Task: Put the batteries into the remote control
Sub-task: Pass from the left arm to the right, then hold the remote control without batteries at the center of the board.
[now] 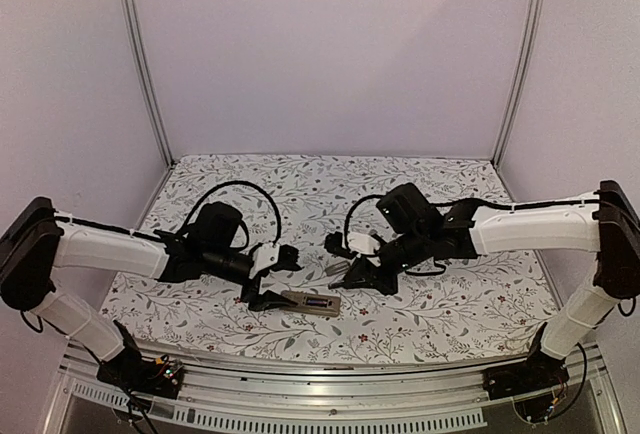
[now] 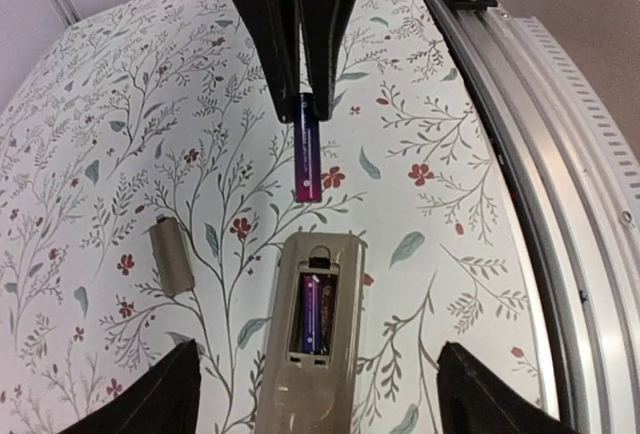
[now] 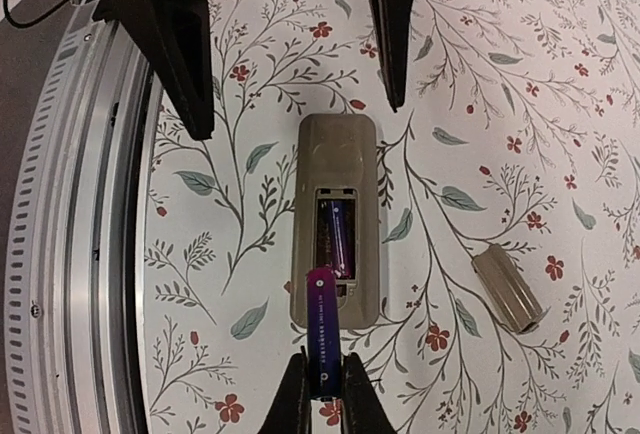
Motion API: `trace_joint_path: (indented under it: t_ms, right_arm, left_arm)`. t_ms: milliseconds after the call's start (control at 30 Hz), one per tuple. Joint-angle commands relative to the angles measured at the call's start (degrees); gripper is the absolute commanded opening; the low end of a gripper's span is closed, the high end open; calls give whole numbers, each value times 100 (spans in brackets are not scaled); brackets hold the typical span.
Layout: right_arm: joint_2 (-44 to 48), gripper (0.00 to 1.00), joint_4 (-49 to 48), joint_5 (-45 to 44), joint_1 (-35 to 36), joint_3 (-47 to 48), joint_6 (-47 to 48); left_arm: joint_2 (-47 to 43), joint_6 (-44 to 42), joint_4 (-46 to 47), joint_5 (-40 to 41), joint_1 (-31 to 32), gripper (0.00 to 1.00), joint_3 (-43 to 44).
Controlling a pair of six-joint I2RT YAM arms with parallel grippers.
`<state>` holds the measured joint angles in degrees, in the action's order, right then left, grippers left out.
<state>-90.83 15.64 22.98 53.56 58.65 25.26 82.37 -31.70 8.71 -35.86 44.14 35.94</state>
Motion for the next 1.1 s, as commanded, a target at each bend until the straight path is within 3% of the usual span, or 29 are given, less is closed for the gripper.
trace_joint_path:
  t_ms: [0,267,400,500,733,900,1067]
  right_arm:
    - [-542,0,-47,-10,-20,404,-710]
    - [-590,0,-400,385,-134,73,-1280]
    - [-434,0,-463,647,-371,-53,-1250]
    - [-380,0,-431,917,-504,-51,-1066]
    - [-234,0,-204,1203,-701,-47,-716]
    - [-201,0,-185,1290,-870,-44,-397]
    - [-267,0,-139,1332,-1002,-37,-316]
  left_arm:
    - [401,304,-69,159,-3,82,19]
    - [752,1207,156,287,-55,84,-33]
    - [1001,1387,320,834,109,99,15]
    - [1234,1502,796,1528,256,100,-107]
    - [1097,1827,678,1809,723,98,-299]
    - [1330,2031,1221,2716,918,96,-498]
    - [1254,2040,1501,2626,1007,90,-816]
